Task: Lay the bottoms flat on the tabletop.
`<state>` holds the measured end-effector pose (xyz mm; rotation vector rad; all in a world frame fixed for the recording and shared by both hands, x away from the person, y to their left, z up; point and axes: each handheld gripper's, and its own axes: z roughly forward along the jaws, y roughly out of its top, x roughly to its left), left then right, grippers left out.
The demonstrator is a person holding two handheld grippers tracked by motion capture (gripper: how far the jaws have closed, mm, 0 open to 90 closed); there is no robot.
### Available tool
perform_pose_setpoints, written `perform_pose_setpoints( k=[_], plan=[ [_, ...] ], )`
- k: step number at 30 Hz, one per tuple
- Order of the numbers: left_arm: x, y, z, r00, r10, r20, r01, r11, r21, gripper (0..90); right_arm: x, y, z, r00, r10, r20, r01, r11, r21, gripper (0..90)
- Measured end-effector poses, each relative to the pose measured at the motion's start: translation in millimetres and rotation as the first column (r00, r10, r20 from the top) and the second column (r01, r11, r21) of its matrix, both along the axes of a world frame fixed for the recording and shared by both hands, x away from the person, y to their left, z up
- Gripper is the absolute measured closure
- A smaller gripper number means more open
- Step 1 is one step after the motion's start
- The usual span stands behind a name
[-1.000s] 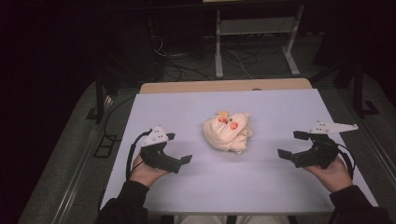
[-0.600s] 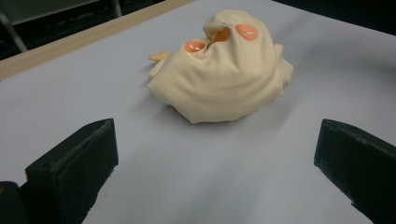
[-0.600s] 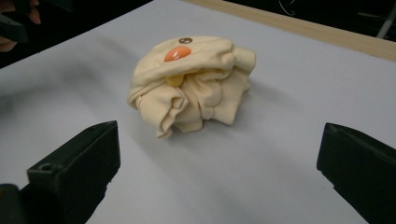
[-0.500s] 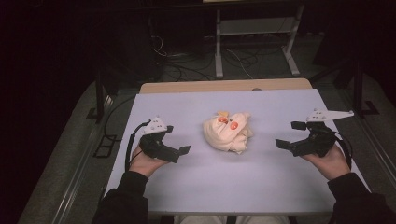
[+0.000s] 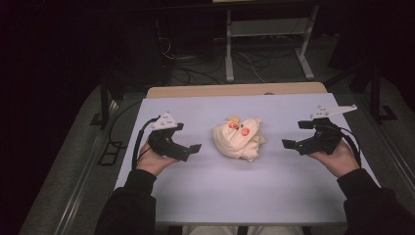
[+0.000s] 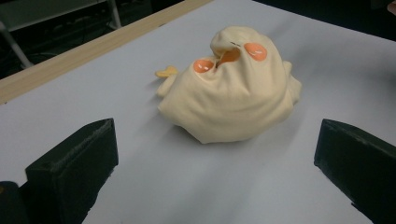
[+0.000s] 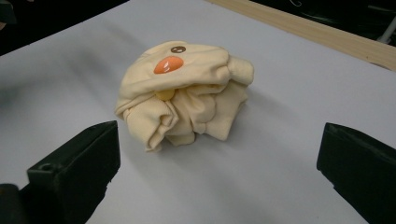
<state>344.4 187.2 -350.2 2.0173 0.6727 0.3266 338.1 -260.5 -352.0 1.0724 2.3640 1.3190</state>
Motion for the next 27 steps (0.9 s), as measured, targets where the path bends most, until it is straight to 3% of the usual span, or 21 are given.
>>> perform_pose_setpoints(
  k=[15,27],
  plan=[
    [22.4,-7.4,1.3,0.9998,-0.011,-0.014,0.011,0.9999,-0.008,0.0,26.0,16.3,1.9,0.9995,0.022,-0.021,-0.023,1.000,-0.018,0.0],
    [33.0,-9.7,-6.3,0.9998,0.004,-0.019,-0.005,0.9999,-0.016,0.0,44.5,23.8,-12.3,0.9988,0.005,-0.048,-0.006,1.000,-0.016,0.0]
  ],
)
